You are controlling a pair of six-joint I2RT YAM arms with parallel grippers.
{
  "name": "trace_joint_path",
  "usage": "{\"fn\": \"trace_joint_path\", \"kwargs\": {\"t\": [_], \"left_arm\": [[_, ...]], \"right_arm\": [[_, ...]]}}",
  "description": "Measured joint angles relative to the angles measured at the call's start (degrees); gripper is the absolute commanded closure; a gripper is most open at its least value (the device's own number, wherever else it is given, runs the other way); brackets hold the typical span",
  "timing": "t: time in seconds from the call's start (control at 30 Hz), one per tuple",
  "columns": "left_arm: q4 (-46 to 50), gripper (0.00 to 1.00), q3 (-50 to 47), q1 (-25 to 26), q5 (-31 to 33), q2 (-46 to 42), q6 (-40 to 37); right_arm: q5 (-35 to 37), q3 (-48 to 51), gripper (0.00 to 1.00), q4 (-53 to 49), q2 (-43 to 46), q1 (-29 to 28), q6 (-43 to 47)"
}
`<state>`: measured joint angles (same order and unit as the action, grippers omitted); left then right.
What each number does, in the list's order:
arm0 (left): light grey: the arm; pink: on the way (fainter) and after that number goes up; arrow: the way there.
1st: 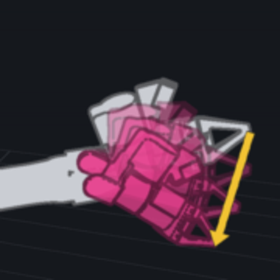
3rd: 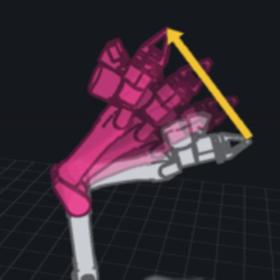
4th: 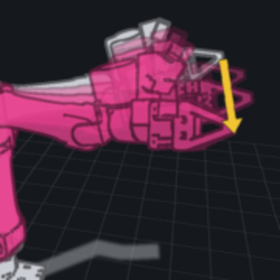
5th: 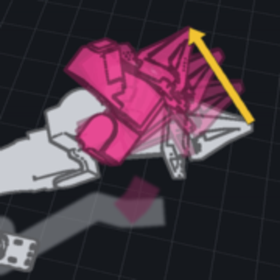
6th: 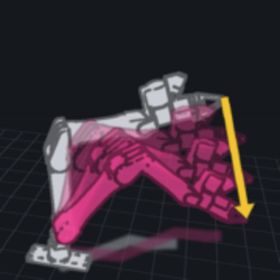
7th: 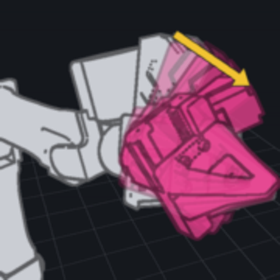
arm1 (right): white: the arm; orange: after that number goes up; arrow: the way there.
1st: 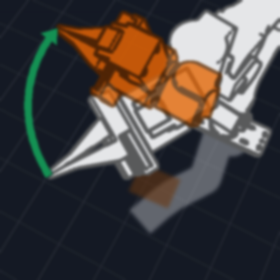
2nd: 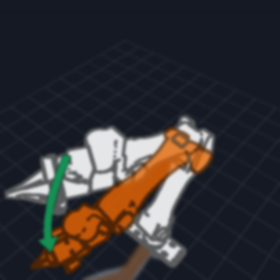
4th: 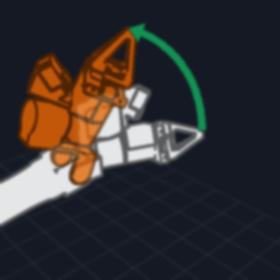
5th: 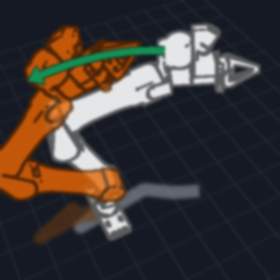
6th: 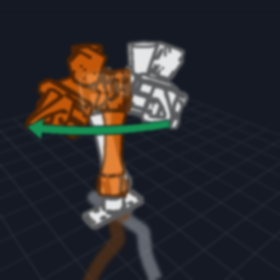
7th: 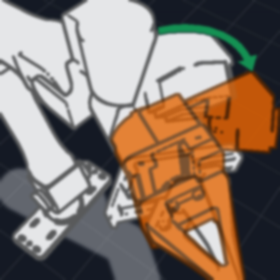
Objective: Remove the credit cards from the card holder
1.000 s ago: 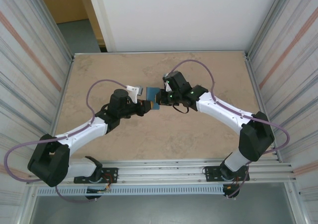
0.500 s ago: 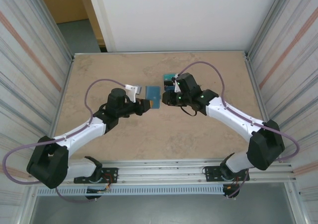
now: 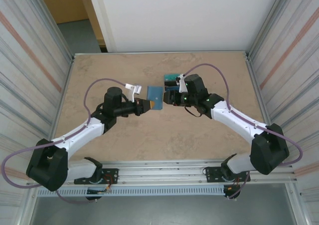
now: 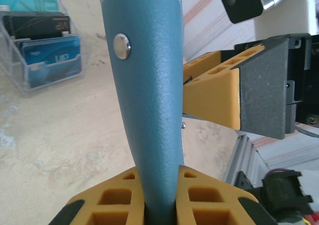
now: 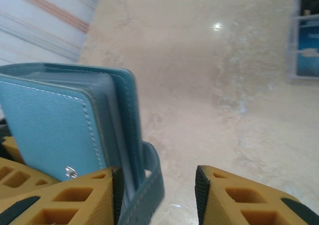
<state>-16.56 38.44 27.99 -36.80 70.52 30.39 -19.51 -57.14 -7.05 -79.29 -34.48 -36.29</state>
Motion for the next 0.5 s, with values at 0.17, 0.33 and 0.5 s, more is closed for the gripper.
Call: {"fn": "trace_joint_path", "kwargs": {"t": [0.17,0.33,0.5], "left_arm": [[-4.4,1.0,0.0,-1.5,-4.1,-0.1,3.1],[-8.9,1.0,0.0,-2.6,-7.5,-0.3,6.5],[-12.5,1.0,0.0,-2.6,-10.5,-0.3,9.0]], "right_arm": [[-5.8,3.6,0.55,5.4,2.3,1.9,0.1],[-11.7,7.0,0.59,11.0,4.4,4.2,-0.2],[-16.0,8.4,0.61,15.2,6.0,5.7,-0.8]]}}
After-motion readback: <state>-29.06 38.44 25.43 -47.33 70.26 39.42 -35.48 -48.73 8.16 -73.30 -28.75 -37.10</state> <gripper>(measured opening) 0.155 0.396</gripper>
